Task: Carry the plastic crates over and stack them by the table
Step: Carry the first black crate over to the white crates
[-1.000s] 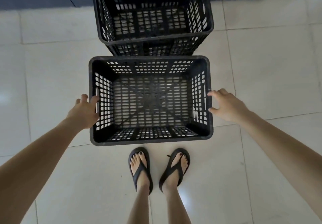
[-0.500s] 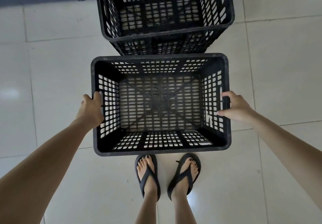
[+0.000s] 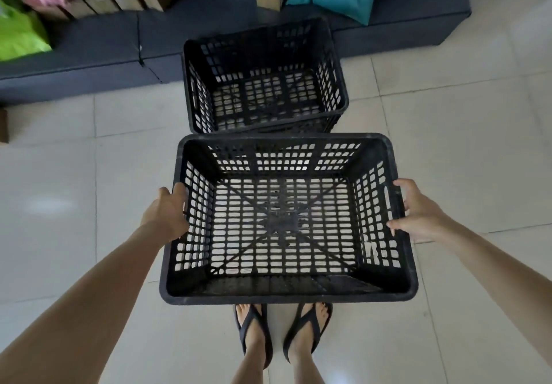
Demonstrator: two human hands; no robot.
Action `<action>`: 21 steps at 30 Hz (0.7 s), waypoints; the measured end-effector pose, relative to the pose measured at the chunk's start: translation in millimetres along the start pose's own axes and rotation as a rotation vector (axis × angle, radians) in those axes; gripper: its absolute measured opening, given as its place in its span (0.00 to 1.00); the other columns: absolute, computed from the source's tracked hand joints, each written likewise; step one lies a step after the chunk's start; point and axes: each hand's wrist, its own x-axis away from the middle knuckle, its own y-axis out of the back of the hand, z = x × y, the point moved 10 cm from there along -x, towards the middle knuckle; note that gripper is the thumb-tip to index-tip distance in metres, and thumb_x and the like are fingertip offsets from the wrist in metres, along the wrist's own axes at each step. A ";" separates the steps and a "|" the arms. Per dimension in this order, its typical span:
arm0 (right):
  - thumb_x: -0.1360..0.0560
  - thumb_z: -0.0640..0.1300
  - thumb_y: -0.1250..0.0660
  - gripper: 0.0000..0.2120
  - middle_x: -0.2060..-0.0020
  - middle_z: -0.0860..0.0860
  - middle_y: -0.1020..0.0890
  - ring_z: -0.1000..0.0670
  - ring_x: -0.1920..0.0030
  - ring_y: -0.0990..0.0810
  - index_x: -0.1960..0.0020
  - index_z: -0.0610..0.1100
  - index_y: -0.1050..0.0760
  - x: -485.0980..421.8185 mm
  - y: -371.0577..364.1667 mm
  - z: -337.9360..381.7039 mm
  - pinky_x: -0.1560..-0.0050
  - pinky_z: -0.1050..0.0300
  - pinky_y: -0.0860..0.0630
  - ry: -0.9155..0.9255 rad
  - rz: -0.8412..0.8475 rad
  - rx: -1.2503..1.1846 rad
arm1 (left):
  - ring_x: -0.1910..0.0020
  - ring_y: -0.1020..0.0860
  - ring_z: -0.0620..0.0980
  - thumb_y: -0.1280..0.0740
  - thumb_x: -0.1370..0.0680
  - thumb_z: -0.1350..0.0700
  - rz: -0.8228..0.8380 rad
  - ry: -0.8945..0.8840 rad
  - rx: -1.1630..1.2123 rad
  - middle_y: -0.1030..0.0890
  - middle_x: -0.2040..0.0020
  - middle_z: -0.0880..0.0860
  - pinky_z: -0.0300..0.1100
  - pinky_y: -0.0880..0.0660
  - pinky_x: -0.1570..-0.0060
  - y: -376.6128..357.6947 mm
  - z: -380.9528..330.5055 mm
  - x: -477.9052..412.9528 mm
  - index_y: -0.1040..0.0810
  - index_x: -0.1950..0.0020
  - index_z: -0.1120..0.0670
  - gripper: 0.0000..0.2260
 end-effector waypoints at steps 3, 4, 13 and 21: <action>0.33 0.31 0.28 0.45 0.51 0.46 0.23 0.43 0.49 0.22 0.26 0.52 0.48 43.5 49.7 -3.5 0.50 0.47 0.22 -0.022 -0.039 -0.071 | 0.60 0.26 0.58 0.36 0.30 0.70 0.006 -0.033 0.002 0.33 0.51 0.57 0.49 0.24 0.61 43.8 -29.4 40.1 0.37 0.46 0.55 0.18; 0.33 0.30 0.28 0.46 0.48 0.44 0.22 0.42 0.47 0.21 0.25 0.52 0.48 59.0 67.3 -6.6 0.48 0.46 0.22 -0.034 -0.048 -0.084 | 0.60 0.25 0.59 0.36 0.30 0.69 0.005 -0.050 -0.003 0.32 0.51 0.57 0.50 0.23 0.59 59.7 -41.2 54.7 0.37 0.47 0.55 0.17; 0.33 0.32 0.28 0.47 0.34 0.41 0.28 0.40 0.37 0.27 0.22 0.50 0.50 176.6 247.1 -36.6 0.39 0.47 0.26 -0.049 -0.156 -0.053 | 0.49 0.21 0.63 0.32 0.30 0.64 -0.109 -0.245 0.025 0.25 0.49 0.60 0.52 0.22 0.52 219.0 -178.4 149.3 0.40 0.38 0.58 0.25; 0.33 0.29 0.29 0.46 0.36 0.42 0.26 0.41 0.44 0.25 0.24 0.52 0.46 223.7 394.0 -81.8 0.56 0.49 0.21 -0.108 -0.258 -0.205 | 0.53 0.20 0.62 0.33 0.27 0.63 -0.115 -0.391 -0.078 0.21 0.49 0.65 0.54 0.23 0.57 321.2 -328.8 176.7 0.52 0.26 0.60 0.36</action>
